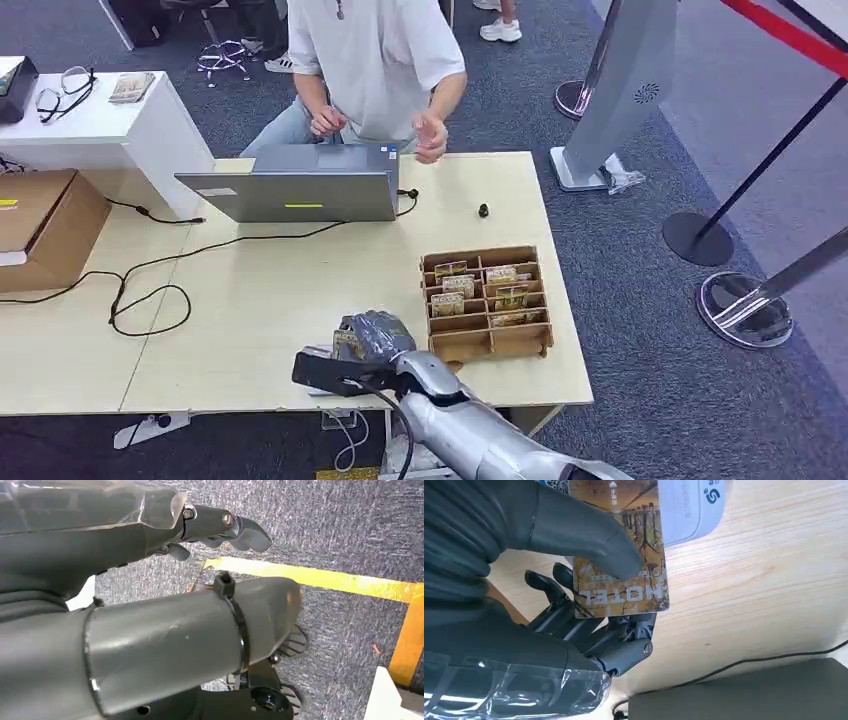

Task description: Pass the card to the sensor for recognition and then transmit it.

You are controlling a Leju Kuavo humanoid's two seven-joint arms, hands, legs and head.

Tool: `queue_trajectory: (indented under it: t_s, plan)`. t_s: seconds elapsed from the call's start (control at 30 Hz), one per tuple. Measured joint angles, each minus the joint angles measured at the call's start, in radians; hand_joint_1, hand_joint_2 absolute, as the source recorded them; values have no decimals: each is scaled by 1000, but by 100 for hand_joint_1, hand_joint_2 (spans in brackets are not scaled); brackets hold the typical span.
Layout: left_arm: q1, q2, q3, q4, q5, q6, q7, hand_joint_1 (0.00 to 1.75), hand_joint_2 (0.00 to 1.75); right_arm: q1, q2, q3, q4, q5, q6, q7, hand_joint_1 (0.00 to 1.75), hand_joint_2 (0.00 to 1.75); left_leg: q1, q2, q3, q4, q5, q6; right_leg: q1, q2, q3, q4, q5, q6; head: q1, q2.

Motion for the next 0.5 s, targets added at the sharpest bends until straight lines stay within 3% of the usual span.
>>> queue_trajectory:
  t_s: [0.5]
  plan:
    - [0,2,0,0,-2,-5,3,0,0,4,17,26,3,53,3,19,175,175,0,0,0,0,0,0,0,0,0,0,0,0,0,0]
